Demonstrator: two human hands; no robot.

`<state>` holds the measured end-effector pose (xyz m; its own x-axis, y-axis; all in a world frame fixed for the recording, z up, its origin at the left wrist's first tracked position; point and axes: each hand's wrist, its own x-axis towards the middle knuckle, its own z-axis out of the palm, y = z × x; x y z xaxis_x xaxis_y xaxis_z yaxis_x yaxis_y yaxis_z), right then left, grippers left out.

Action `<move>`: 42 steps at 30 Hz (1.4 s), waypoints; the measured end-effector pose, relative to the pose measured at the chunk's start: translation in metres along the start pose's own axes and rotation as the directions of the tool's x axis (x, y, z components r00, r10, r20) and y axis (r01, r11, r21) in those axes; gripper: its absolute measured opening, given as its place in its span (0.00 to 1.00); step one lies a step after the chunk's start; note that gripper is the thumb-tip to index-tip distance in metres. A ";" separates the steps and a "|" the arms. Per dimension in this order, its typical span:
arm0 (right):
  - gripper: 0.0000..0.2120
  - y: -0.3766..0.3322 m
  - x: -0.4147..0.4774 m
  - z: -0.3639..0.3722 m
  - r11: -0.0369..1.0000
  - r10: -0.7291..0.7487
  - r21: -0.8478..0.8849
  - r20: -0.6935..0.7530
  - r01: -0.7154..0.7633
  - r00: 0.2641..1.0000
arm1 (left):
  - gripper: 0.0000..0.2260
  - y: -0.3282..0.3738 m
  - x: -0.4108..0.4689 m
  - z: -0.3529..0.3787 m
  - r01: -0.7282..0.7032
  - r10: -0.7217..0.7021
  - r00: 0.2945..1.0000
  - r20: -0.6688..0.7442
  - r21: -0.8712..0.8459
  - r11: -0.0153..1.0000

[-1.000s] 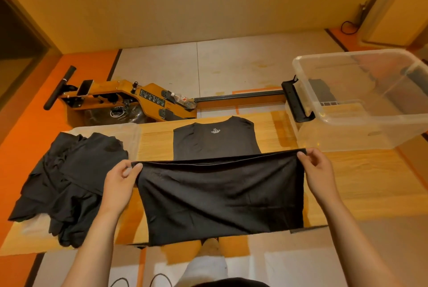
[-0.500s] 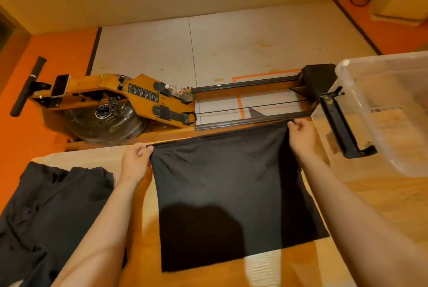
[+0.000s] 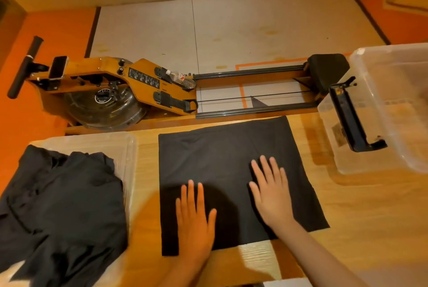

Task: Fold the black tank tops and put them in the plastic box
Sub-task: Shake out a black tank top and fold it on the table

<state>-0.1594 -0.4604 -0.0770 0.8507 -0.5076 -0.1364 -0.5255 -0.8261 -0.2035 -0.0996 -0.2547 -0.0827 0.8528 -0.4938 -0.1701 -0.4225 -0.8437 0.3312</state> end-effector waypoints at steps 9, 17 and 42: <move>0.29 0.017 -0.068 0.013 0.995 0.076 -0.073 0.116 -0.068 0.990 | 0.30 -0.028 -0.024 0.005 -0.138 0.112 0.984 0.137 0.196 0.971; 0.31 0.052 -0.125 0.014 0.998 0.012 -0.064 0.151 -0.002 0.988 | 0.33 -0.066 -0.070 -0.006 -0.104 0.066 0.985 0.161 0.237 0.966; 0.18 0.083 -0.198 -0.058 0.946 -0.157 0.281 -0.036 0.161 0.987 | 0.16 -0.090 -0.156 -0.059 -0.028 0.018 0.995 -0.095 -0.099 0.995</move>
<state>-0.3711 -0.4420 -0.0104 0.9227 -0.3797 -0.0675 -0.3626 -0.7946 -0.4870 -0.1763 -0.0894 -0.0314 0.8703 -0.4869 -0.0750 -0.4135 -0.8047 0.4261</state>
